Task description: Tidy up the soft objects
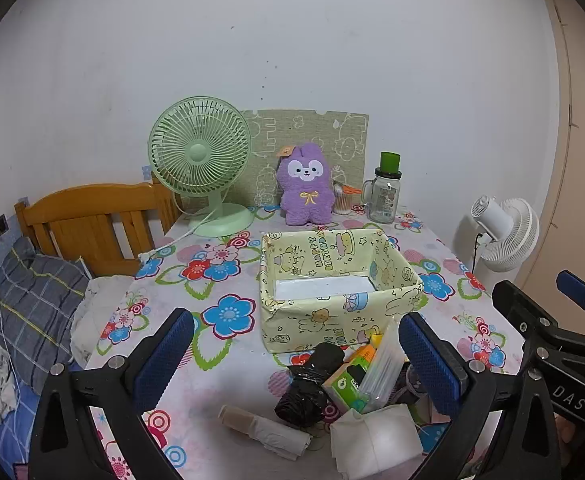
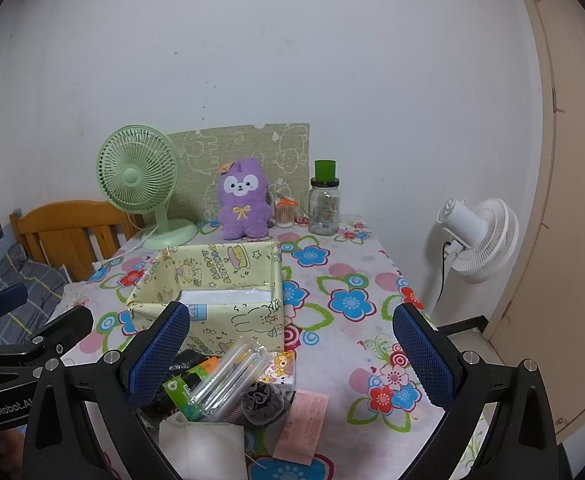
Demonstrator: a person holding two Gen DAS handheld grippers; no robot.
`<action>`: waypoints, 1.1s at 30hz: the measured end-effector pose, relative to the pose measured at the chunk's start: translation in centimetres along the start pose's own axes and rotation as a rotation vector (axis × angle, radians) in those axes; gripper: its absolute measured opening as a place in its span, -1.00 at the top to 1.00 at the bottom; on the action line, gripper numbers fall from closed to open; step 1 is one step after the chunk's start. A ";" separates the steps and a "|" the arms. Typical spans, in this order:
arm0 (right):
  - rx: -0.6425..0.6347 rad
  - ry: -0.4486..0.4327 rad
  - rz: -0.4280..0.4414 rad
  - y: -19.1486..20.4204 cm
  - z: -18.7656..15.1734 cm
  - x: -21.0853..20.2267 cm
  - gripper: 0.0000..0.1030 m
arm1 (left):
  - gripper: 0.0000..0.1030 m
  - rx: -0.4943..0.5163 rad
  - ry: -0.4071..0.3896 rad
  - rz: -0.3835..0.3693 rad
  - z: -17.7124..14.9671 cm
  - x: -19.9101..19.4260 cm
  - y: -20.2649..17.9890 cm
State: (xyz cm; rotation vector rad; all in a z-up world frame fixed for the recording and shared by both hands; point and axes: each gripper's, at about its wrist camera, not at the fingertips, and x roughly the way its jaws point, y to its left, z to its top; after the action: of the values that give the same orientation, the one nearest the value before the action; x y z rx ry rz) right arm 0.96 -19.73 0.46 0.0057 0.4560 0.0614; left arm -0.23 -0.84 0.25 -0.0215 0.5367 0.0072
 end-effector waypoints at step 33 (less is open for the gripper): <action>0.005 0.021 -0.001 0.0 -0.2 0.2 -0.99 | -0.99 0.005 0.006 -0.006 -0.6 0.2 -0.1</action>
State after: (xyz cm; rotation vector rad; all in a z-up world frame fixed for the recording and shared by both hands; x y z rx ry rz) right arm 1.09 -19.71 0.22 0.0102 0.4769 0.0592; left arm -0.37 -0.95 -0.39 -0.0186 0.5427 0.0001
